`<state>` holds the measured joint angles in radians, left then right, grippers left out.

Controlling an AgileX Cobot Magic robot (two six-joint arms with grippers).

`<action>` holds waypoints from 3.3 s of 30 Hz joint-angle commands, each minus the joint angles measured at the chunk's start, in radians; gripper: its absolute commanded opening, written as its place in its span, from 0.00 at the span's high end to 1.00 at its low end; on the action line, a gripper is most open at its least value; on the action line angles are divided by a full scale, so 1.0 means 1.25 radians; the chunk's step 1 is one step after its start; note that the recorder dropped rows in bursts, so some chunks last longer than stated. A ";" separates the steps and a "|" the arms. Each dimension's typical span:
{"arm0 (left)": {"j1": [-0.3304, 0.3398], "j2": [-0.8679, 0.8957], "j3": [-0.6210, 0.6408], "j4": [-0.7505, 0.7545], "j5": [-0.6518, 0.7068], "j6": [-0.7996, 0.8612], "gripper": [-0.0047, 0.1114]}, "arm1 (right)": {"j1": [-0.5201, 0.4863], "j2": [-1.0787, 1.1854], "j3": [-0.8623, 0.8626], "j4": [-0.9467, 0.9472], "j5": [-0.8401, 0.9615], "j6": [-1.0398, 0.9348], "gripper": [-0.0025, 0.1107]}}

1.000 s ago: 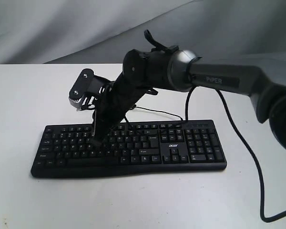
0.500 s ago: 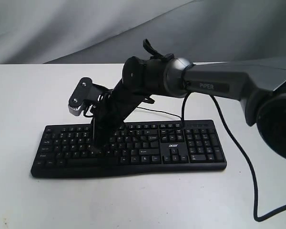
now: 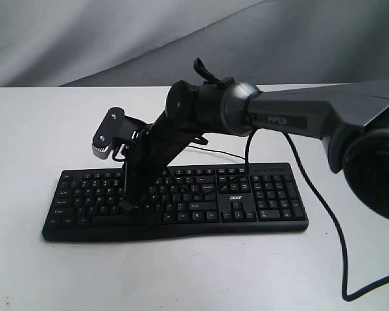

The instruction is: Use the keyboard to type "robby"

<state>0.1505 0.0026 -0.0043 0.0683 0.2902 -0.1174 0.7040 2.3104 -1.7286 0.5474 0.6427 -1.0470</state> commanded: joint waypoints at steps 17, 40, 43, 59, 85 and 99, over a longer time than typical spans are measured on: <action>0.002 -0.002 0.003 -0.006 -0.004 -0.003 0.96 | -0.004 0.002 -0.006 0.008 -0.008 -0.006 0.98; 0.002 -0.002 0.003 -0.006 -0.004 -0.003 0.96 | -0.004 0.006 -0.006 0.002 -0.008 -0.006 0.98; 0.002 -0.002 0.003 -0.006 -0.004 -0.003 0.96 | -0.004 -0.040 -0.006 -0.015 -0.002 0.000 0.98; 0.002 -0.002 0.003 -0.006 -0.004 -0.003 0.96 | -0.035 -0.551 0.122 -0.233 -0.046 0.180 0.98; 0.002 -0.002 0.003 -0.006 -0.004 -0.003 0.96 | -0.035 -1.332 0.464 -0.266 -0.257 0.346 0.98; 0.002 -0.002 0.003 -0.006 -0.004 -0.003 0.96 | -0.116 -1.396 0.567 -0.791 -0.048 0.946 0.98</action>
<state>0.1505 0.0026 -0.0043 0.0683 0.2902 -0.1174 0.6235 0.5861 -1.0866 -0.3870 0.5806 0.0735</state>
